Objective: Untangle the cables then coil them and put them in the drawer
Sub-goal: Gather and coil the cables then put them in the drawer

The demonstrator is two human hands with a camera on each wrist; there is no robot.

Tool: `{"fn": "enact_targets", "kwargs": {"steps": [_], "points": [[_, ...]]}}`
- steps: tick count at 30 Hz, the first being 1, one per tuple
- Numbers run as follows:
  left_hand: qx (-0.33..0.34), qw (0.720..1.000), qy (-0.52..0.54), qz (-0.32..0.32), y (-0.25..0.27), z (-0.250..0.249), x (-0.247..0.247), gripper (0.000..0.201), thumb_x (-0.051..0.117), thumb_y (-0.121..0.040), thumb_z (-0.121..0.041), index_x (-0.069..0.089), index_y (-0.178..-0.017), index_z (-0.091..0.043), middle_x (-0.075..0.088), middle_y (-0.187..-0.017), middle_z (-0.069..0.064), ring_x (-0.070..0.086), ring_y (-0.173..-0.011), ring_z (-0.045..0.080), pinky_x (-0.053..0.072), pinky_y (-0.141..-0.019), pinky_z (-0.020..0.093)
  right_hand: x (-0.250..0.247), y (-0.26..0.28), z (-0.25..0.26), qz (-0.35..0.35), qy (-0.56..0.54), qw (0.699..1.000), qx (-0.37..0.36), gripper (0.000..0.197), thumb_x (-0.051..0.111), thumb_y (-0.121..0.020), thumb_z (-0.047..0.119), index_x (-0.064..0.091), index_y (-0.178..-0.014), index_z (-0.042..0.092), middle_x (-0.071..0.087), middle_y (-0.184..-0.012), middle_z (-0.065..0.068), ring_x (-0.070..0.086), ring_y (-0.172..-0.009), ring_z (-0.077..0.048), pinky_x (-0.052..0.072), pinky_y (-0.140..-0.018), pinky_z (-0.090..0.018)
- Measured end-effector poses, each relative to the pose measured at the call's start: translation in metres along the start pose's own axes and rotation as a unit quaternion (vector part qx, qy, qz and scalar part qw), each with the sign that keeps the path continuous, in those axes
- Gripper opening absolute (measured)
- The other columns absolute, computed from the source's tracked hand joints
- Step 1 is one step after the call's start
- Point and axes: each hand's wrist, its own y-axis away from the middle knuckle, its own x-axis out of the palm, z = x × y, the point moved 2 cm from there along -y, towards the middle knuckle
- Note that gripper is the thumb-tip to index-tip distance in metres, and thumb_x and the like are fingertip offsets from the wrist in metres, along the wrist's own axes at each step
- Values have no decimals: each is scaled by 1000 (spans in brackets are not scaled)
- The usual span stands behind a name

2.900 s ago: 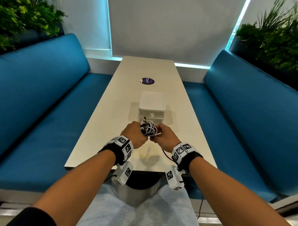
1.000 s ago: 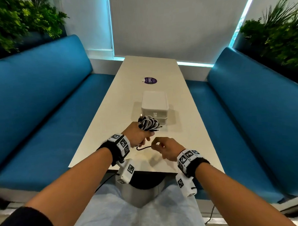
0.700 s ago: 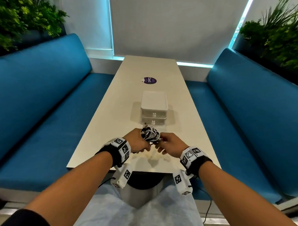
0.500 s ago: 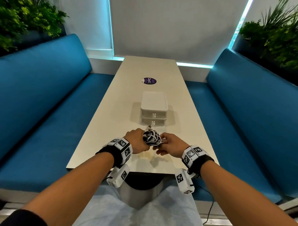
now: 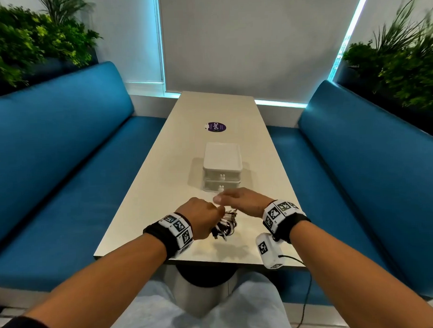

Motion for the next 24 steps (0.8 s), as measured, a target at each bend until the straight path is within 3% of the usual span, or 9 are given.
{"fn": "enact_targets", "kwargs": {"steps": [3,6,9,11,16,20,24], "points": [[6,1000,6,-29,-2,-1,0,29,47,-91,-17,51,-120,-18,64,-109,4,62,-90,28,43,-72,35,10,-7,7,127,59,989,37,61,64,-64,81,63,-107,38,64,-122,9,57,-116,-14,39,-107,-38],[-8,998,-2,-59,-1,-5,-2,27,41,-94,-18,48,-120,-15,63,-109,3,59,-96,26,41,-77,35,14,-14,5,133,126,982,40,59,70,-53,83,66,-88,36,71,-98,9,66,-98,-15,49,-98,-39],[-33,998,-6,-59,-1,-11,2,25,43,-94,-22,50,-116,-12,65,-103,7,60,-92,29,36,-72,35,16,-13,2,132,166,976,56,64,76,-48,78,70,-90,29,74,-88,8,69,-90,-14,52,-94,-37],[-38,998,0,-45,-4,-13,5,26,52,-89,-19,50,-114,-10,63,-104,7,60,-92,29,38,-72,36,21,-11,-1,150,203,965,65,56,81,-50,67,73,-83,22,74,-80,6,69,-86,-15,54,-91,-36],[-72,995,61,-31,-11,-15,10,30,60,-83,-11,47,-110,-10,61,-106,8,58,-94,28,40,-73,33,32,-10,-7,13,289,954,78,28,78,-59,40,66,-77,23,69,-73,6,65,-69,-15,52,-61,-27],[-128,987,98,14,-13,-5,9,18,58,-84,-12,57,-102,-13,61,-102,9,60,-91,28,40,-66,33,38,-6,-9,-81,355,930,51,32,71,-62,41,65,-89,26,64,-77,3,60,-65,-20,50,-60,-28],[-158,977,134,58,-15,4,5,9,57,-82,-18,62,-89,-16,63,-89,6,58,-72,26,43,-62,32,39,-6,-3,-137,441,887,-14,27,63,-70,41,64,-94,29,65,-80,1,51,-62,-23,41,-58,-28]]}}
